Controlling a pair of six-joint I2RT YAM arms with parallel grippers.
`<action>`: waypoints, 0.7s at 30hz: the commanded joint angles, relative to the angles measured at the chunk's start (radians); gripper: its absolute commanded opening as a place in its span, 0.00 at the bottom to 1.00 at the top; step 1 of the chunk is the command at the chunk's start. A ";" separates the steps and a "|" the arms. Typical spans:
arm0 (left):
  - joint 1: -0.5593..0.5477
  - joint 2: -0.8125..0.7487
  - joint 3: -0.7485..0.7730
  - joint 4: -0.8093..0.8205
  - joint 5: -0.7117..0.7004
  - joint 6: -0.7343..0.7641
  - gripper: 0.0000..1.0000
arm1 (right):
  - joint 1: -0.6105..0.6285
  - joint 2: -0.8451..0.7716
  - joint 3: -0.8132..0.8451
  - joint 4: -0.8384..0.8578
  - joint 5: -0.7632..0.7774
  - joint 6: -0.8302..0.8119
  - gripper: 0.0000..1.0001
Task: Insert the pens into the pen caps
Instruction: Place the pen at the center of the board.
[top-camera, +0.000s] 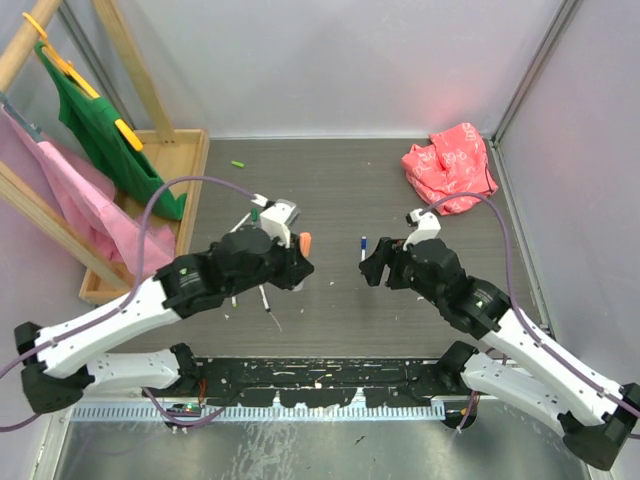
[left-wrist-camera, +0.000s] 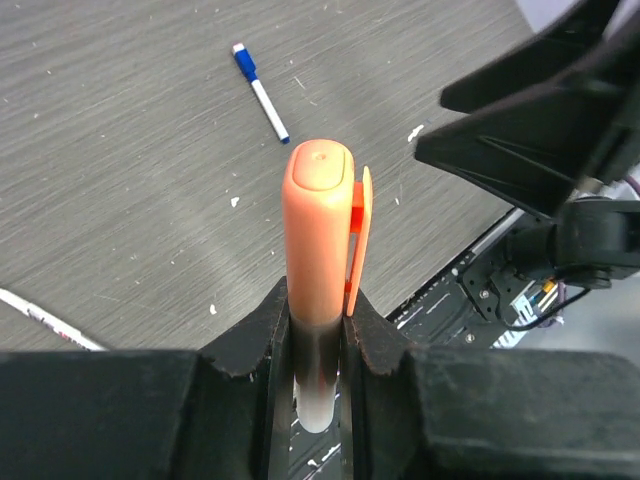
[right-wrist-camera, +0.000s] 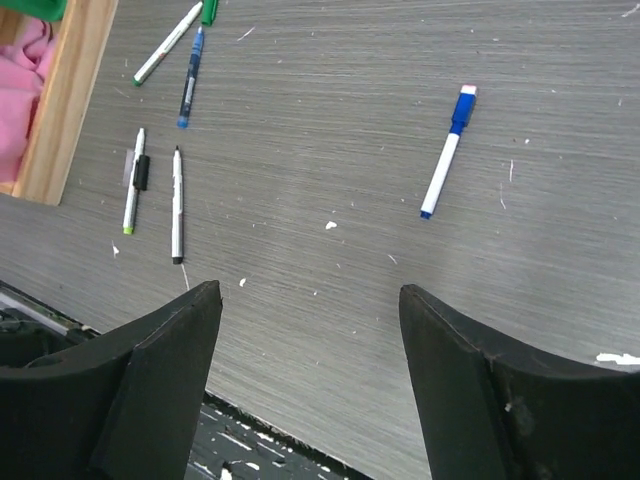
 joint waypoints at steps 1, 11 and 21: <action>0.015 0.117 0.104 0.023 -0.008 -0.025 0.00 | -0.001 -0.076 0.001 -0.042 0.068 0.065 0.78; 0.157 0.425 0.140 0.191 0.201 -0.118 0.00 | -0.001 -0.173 0.040 -0.185 0.153 0.104 0.80; 0.194 0.747 0.269 0.243 0.255 -0.185 0.01 | -0.002 -0.235 0.033 -0.289 0.225 0.155 0.80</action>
